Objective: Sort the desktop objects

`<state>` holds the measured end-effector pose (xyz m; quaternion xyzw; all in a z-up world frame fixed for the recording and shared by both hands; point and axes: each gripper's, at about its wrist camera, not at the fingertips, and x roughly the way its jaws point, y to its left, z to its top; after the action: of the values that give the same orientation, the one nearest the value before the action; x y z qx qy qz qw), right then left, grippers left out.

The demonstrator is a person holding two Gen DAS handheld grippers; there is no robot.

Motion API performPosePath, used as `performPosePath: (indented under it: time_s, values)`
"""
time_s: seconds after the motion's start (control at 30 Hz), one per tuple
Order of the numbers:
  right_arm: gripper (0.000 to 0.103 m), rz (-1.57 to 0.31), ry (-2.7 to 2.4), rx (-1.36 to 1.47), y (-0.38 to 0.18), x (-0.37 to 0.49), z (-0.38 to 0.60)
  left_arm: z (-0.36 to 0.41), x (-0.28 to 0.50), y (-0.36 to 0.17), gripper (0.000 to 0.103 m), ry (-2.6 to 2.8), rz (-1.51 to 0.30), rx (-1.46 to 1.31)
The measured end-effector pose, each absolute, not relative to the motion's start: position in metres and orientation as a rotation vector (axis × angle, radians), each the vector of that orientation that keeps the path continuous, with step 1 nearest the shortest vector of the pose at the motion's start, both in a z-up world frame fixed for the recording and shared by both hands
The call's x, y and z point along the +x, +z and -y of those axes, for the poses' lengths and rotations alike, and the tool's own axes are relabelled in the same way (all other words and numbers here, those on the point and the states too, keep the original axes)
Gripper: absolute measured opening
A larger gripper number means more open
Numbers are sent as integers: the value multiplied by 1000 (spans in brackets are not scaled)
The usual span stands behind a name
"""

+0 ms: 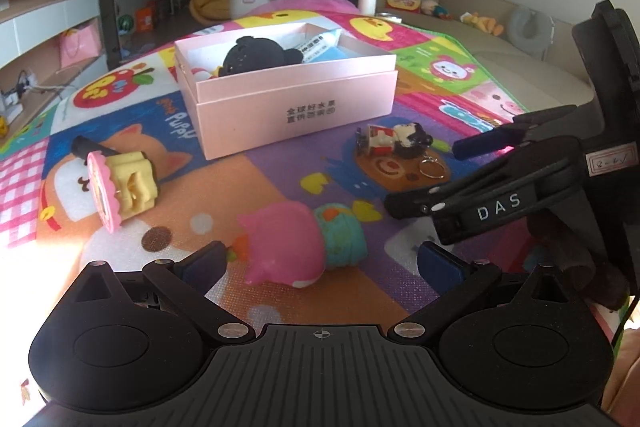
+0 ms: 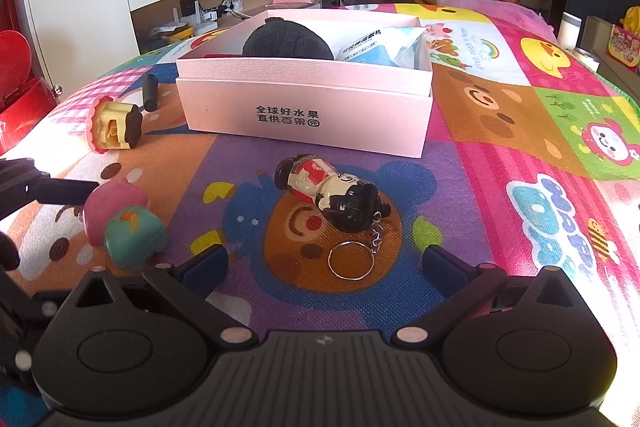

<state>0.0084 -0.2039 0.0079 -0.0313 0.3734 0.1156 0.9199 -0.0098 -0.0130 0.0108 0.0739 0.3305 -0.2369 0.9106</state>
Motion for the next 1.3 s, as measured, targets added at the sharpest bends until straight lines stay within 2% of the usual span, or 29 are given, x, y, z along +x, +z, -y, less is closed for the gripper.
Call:
performPosePath:
  time_s: [0.17, 0.23, 0.27, 0.47, 0.83, 0.87, 0.9, 0.93, 1.3]
  values:
    - [103, -753, 186, -22, 10, 10, 214, 13, -18, 12, 103, -375, -650, 209]
    - [93, -748, 150, -56, 11, 14, 218, 8, -18, 13, 103, -351, -652, 185]
    - [92, -740, 117, -95, 11, 16, 219, 4, -17, 14, 103, -337, -656, 163]
    - [91, -681, 4, -198, 18, 22, 224, -3, -12, 14, 103, -307, -677, 88]
    - [90, -691, 176, -98, 21, 35, 206, 2, -19, 14, 103, -325, -686, 92]
    - [89, -696, 175, -92, 20, 39, 204, 4, -19, 15, 103, -326, -682, 92]
    - [81, -706, 173, -87, 18, 43, 202, 5, -19, 16, 103, -324, -680, 91]
    - [68, -723, 175, -83, 17, 46, 201, 7, -19, 16, 103, -319, -677, 88]
    - [66, -688, 232, -112, 39, 13, 205, 33, 2, 11, 103, -231, -690, 153]
